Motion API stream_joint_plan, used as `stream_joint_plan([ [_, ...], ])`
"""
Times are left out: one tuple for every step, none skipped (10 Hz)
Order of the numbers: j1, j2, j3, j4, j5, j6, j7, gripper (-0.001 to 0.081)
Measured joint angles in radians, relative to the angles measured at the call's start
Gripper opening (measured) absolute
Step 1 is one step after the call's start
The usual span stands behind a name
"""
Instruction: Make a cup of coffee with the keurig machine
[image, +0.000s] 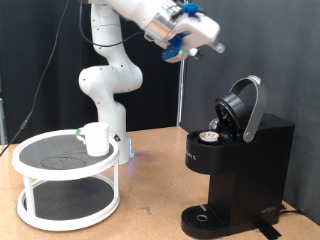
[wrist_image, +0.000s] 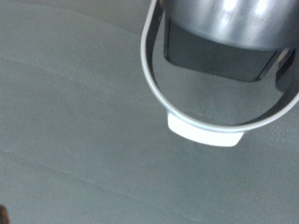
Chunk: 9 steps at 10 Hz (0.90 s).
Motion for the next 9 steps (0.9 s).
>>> stream_joint_plan([
  [0.007, 0.010, 0.019, 0.020, 0.000, 0.006, 0.012, 0.0734],
  [0.014, 0.017, 0.039, 0.035, 0.001, 0.015, 0.032, 0.0734],
  [0.022, 0.024, 0.060, 0.050, 0.000, 0.028, 0.056, 0.0734],
  [0.025, 0.033, 0.073, 0.059, 0.000, 0.047, 0.073, 0.0734],
  [0.024, 0.033, 0.072, 0.058, 0.000, 0.042, 0.071, 0.0734],
  [0.022, 0.034, 0.068, 0.058, 0.000, 0.011, 0.072, 0.0734],
  [0.021, 0.037, 0.062, 0.062, 0.000, -0.030, 0.080, 0.0734],
  [0.021, 0.045, 0.060, 0.073, 0.000, -0.055, 0.090, 0.0734],
  [0.022, 0.056, 0.065, 0.087, 0.000, -0.058, 0.110, 0.0734],
])
